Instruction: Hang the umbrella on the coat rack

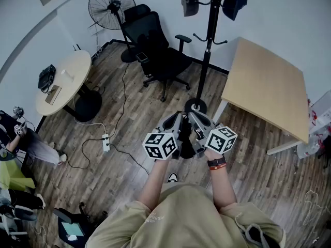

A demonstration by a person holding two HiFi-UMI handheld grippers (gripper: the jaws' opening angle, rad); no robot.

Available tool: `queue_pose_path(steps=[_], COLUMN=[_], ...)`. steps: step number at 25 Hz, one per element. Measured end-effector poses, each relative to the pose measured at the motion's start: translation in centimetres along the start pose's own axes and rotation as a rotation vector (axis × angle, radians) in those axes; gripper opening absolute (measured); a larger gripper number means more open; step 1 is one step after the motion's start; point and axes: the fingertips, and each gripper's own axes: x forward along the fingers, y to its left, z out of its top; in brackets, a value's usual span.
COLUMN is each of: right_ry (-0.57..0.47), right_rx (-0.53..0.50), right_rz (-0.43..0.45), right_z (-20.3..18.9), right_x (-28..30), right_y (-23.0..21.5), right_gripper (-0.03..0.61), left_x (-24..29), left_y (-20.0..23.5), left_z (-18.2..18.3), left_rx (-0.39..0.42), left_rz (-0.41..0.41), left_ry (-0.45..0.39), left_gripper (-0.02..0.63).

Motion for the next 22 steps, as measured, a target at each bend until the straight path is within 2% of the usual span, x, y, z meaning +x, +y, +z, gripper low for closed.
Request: queue_pose_path(steps=[8,15,22], right_ry=[-0.001,-0.038,-0.011], right_rx=[-0.006,0.024,0.051], right_rz=[-0.022,-0.069,-0.147], right_z=[-0.1,0.6,1.9], right_x=[5.6,10.4,12.2], right_y=[-1.5,-3.8,-9.9], right_gripper=[0.015,0.015,0.015], left_x=[2.1,5.1,11.4], left_y=[5.2,9.3,11.0], left_z=[2.2,4.0,2.6], left_rx=[-0.002,-0.033,-0.084], left_rz=[-0.003,-0.061,-0.103], left_ry=[0.008,0.019,0.081], left_gripper=[0.023,0.023,0.023])
